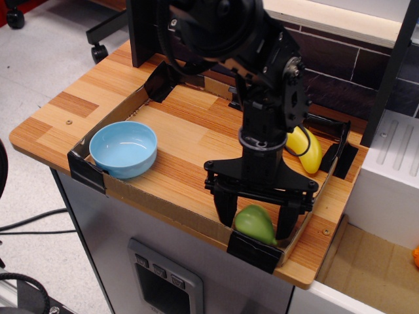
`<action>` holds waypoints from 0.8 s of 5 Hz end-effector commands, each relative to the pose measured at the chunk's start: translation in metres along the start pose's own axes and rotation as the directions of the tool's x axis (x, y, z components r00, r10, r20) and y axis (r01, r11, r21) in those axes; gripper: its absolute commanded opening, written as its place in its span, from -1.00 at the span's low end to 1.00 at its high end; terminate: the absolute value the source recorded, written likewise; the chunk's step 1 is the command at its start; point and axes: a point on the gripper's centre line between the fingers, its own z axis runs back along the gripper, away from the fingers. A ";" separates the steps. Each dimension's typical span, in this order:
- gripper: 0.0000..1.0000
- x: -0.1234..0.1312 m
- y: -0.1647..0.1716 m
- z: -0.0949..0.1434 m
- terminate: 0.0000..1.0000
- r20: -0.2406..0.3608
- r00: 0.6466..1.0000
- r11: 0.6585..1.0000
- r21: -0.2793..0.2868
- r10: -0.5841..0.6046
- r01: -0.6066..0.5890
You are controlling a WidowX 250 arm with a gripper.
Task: Put pear in bowl
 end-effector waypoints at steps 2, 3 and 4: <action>-1.00 -0.002 -0.003 0.009 -1.00 0.031 0.999 1.000 -0.026 0.007 -0.006; -1.00 0.008 0.003 0.056 -1.00 0.100 0.990 0.991 -0.097 0.098 -0.088; -1.00 0.021 0.034 0.105 -1.00 0.151 0.954 0.958 -0.168 0.260 -0.234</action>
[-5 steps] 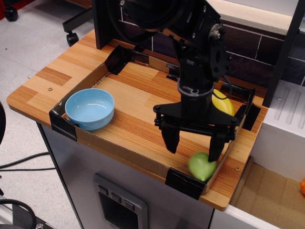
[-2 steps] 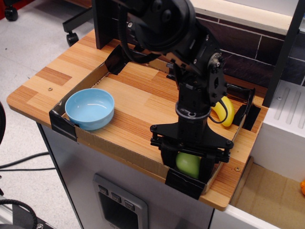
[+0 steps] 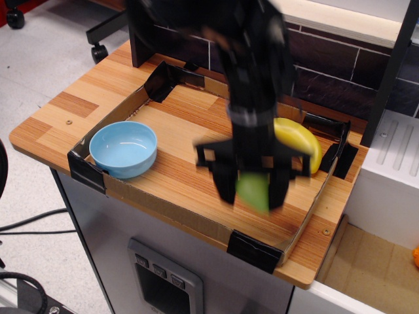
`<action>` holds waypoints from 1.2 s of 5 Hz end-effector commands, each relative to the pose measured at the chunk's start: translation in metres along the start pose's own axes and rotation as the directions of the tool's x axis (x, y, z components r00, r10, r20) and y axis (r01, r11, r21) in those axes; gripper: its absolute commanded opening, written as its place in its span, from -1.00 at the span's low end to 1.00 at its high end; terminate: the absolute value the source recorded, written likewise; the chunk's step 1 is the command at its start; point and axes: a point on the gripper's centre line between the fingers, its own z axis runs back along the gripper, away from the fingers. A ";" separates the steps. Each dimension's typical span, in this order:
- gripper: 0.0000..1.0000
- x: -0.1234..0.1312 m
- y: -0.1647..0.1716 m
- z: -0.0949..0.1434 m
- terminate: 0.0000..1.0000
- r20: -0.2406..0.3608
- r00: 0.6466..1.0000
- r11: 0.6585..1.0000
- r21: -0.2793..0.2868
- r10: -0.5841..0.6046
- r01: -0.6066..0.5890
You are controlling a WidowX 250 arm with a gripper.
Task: Put pear in bowl
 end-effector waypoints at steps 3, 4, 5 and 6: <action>-1.00 0.050 0.129 0.096 -1.00 0.125 0.927 0.934 0.000 0.355 -0.357; -1.00 0.064 0.160 0.085 -1.00 0.090 0.917 0.920 0.005 0.389 -0.391; -1.00 0.069 0.174 0.064 -1.00 0.071 0.912 0.914 0.009 0.404 -0.406; -1.00 0.070 0.181 0.038 -1.00 0.061 0.933 0.934 0.025 0.355 -0.357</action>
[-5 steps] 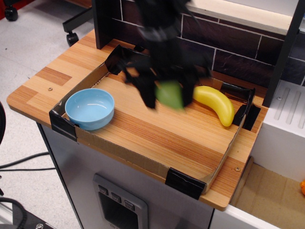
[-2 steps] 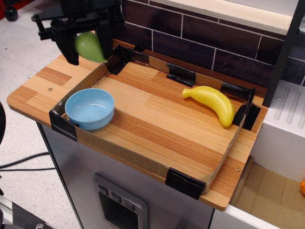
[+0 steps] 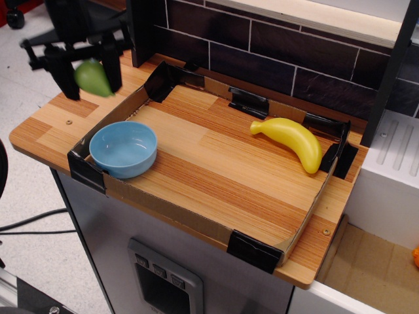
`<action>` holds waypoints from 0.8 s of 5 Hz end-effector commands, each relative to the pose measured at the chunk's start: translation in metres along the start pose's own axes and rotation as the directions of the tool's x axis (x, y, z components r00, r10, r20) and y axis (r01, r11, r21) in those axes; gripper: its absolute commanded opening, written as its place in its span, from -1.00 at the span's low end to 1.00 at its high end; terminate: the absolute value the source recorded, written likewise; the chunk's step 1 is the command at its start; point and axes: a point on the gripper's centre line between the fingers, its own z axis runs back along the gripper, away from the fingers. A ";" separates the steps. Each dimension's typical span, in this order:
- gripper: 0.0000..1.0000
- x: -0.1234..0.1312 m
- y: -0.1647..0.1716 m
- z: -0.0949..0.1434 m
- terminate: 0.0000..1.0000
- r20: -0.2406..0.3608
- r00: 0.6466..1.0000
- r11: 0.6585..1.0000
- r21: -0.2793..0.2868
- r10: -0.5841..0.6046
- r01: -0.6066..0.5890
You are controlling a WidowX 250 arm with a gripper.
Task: Put pear in bowl
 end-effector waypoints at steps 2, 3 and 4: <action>-1.00 -0.011 -0.006 -0.025 -1.00 0.013 0.995 0.995 -0.016 -0.098 0.098; 1.00 -0.018 -0.011 -0.016 -1.00 0.029 0.987 0.987 -0.042 -0.155 0.157; 1.00 -0.022 -0.019 -0.005 -1.00 0.013 0.991 0.988 -0.073 -0.133 0.133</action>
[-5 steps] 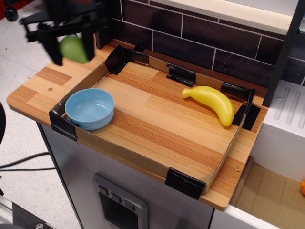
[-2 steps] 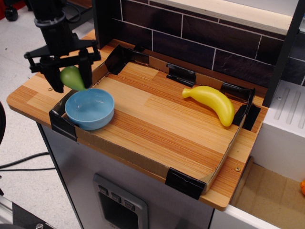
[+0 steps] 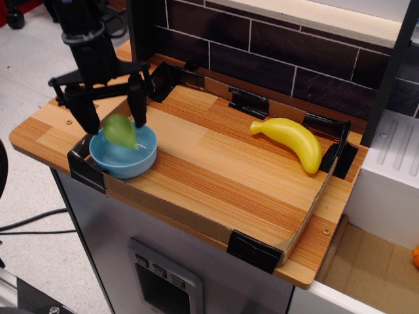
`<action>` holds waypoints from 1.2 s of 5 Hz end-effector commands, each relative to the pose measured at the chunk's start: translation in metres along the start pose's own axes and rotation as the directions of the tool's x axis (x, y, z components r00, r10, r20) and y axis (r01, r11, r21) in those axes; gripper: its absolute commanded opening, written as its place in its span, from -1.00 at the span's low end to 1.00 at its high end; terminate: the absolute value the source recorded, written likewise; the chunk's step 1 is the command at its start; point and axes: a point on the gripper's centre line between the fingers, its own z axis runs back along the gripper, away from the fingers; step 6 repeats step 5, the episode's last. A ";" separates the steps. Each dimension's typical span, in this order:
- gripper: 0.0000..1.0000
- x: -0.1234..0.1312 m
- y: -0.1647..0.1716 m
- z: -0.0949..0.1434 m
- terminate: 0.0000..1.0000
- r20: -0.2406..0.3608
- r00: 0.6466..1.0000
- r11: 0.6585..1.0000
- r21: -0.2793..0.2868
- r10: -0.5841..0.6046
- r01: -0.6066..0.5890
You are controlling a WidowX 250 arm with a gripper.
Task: Put pear in bowl
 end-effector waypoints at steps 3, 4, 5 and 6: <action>1.00 -0.010 -0.024 0.105 -1.00 0.136 0.990 0.999 0.017 0.042 -0.044; 1.00 -0.010 -0.024 0.105 -1.00 0.136 0.990 0.999 0.017 0.042 -0.044; 1.00 -0.010 -0.024 0.105 1.00 0.136 0.990 0.999 0.017 0.042 -0.044; 1.00 -0.010 -0.024 0.105 1.00 0.136 0.990 0.999 0.017 0.042 -0.044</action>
